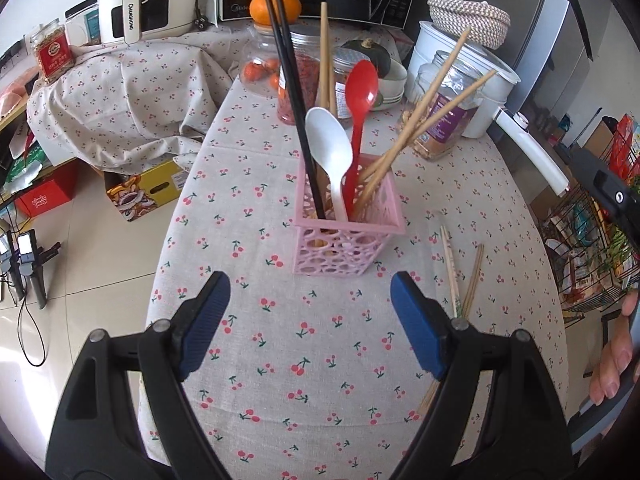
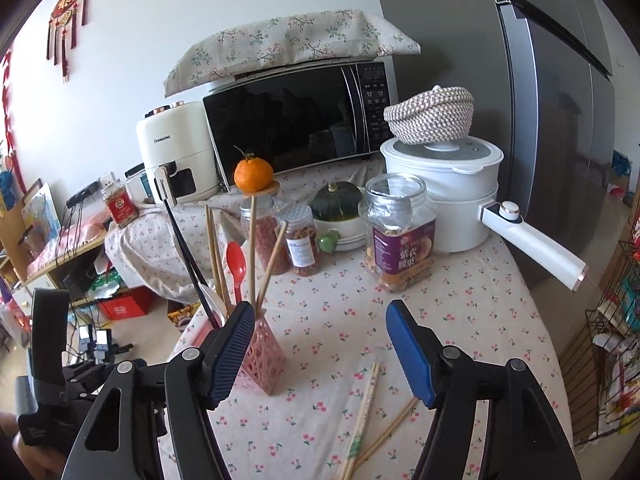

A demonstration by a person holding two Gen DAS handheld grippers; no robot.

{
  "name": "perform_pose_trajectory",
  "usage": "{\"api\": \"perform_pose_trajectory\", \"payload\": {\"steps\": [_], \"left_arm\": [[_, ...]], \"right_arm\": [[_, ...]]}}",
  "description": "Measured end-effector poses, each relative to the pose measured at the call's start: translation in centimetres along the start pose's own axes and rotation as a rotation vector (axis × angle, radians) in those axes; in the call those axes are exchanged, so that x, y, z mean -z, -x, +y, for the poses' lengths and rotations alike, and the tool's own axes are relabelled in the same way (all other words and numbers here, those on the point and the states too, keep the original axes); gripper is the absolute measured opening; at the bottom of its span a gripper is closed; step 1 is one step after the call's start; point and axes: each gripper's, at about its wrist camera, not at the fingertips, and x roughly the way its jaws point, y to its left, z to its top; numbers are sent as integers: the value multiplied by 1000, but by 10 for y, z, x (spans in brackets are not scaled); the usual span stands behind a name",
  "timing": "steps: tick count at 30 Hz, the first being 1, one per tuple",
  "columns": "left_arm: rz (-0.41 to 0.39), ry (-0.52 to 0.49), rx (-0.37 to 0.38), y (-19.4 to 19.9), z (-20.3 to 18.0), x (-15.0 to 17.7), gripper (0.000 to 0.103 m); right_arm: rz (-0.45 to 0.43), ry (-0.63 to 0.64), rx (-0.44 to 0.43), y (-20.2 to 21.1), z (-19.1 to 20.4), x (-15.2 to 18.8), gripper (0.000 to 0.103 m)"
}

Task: Organize utensils
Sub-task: 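Grasp the paper-wrapped chopsticks with the left tool and lift them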

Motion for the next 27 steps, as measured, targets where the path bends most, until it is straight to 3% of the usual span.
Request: {"api": "perform_pose_trajectory", "payload": {"steps": [14,18,24,27], "left_arm": [[111,-122,36,-25,-63,19,82],[154,-120,62,-37,-79,22,82],[217,-113,96,-59,-105,20,82],[232,-92,125,-69,-115,14,72]], "right_arm": [[309,-115,154,-21,-78,48,77],[394,-169,153,-26,-104,59,78],[443,-179,182,-32,-126,60,78],[453,-152,184,-36,-127,56,78]]}}
